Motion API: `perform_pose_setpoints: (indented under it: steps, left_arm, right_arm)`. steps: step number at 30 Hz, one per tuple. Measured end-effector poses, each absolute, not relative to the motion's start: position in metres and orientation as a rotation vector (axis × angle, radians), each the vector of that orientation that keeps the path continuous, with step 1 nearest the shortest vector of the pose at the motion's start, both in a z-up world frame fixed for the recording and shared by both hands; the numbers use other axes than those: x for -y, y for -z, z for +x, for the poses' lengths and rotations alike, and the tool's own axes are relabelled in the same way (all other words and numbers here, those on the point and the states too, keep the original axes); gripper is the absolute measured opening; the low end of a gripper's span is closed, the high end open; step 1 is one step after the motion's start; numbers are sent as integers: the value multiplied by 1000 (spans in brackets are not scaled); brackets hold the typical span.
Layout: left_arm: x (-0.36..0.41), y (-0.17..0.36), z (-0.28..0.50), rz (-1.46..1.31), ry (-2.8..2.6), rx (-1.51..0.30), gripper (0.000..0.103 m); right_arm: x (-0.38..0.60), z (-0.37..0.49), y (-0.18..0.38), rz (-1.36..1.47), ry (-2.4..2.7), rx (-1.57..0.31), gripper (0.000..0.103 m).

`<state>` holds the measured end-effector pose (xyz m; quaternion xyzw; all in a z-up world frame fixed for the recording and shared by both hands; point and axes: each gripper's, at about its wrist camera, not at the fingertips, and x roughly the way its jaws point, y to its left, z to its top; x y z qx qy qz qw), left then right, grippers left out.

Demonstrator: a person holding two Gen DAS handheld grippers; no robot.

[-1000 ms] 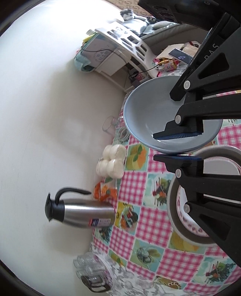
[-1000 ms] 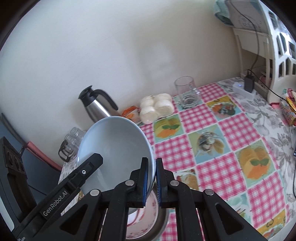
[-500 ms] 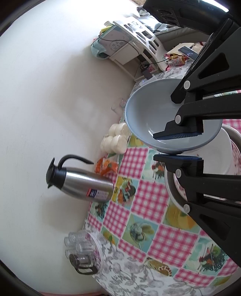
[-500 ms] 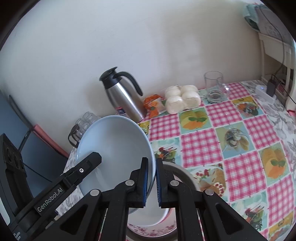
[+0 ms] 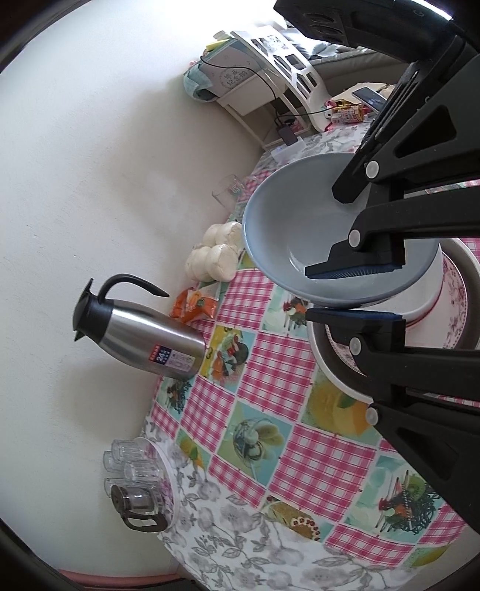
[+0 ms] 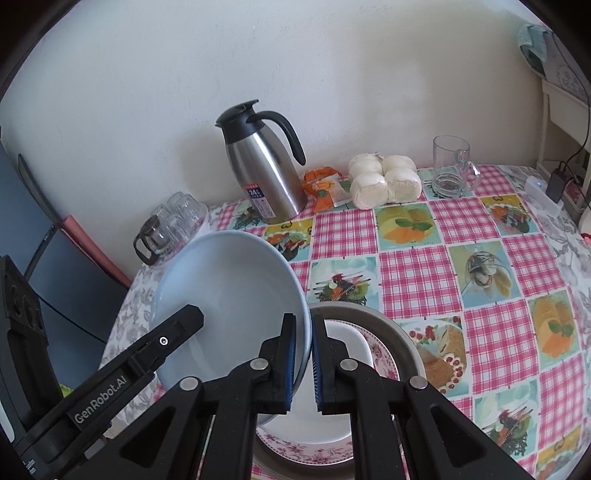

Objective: Organize plates and bowls
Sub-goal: 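Lower the pale round bowl onto the white square bowl with both grippers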

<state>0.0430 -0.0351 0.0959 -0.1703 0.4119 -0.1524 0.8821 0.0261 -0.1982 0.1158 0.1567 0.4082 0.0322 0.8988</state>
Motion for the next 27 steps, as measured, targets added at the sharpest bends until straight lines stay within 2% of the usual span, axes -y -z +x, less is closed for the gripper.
perform_pose_setpoints:
  steps: [27]
  left_arm:
    - [60, -62, 54, -260, 322, -1013, 16]
  right_arm:
    - [207, 36, -73, 268, 10, -1059, 13]
